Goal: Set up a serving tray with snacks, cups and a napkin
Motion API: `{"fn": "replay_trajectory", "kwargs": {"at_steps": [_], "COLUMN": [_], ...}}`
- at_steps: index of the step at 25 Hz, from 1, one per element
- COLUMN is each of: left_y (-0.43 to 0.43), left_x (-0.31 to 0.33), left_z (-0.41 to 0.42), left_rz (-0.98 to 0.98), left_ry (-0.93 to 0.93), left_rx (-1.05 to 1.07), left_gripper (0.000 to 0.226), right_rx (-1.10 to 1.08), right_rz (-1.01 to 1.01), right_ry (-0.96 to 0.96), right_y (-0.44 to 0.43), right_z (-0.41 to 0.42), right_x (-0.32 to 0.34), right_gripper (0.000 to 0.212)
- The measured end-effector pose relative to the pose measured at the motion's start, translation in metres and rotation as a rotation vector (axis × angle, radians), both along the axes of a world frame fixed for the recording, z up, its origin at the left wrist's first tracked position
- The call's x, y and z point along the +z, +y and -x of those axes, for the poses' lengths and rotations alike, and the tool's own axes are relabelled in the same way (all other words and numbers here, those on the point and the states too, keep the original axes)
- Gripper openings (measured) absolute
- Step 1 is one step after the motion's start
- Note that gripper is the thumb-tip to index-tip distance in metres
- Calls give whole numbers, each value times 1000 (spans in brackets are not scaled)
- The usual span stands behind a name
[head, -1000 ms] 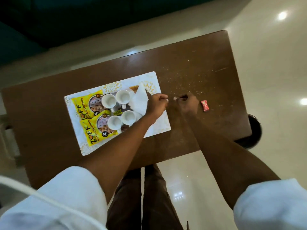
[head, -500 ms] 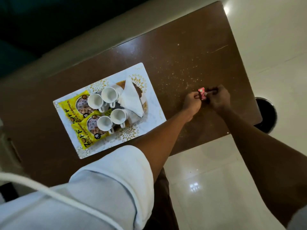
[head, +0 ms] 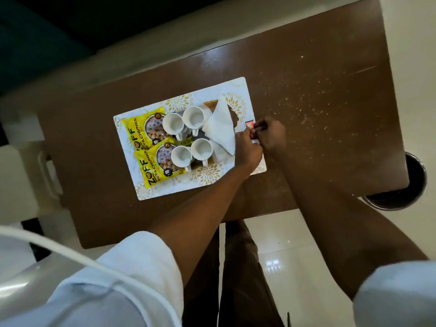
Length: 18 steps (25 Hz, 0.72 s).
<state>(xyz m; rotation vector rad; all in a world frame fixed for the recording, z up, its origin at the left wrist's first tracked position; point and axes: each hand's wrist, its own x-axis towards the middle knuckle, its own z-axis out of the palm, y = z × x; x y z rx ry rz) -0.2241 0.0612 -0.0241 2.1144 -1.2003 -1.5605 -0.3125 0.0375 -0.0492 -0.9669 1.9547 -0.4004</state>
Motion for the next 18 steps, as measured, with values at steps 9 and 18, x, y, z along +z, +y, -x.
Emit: {"fn": "replay_trajectory", "kwargs": {"at_steps": [9,18], "left_y": [12,74], "left_x": [7,70], "left_z": [-15,-98], "left_rz": [2,-18], "left_ry": [120,33], "left_rx": [8,-53], "left_gripper": [45,50], "right_rx": [26,429], "right_rz": [33,-39], "right_ry": [98,81], "right_y": [5,73], "right_z": [-16,-46], "right_x": [-7,76], "right_gripper": [16,38]}}
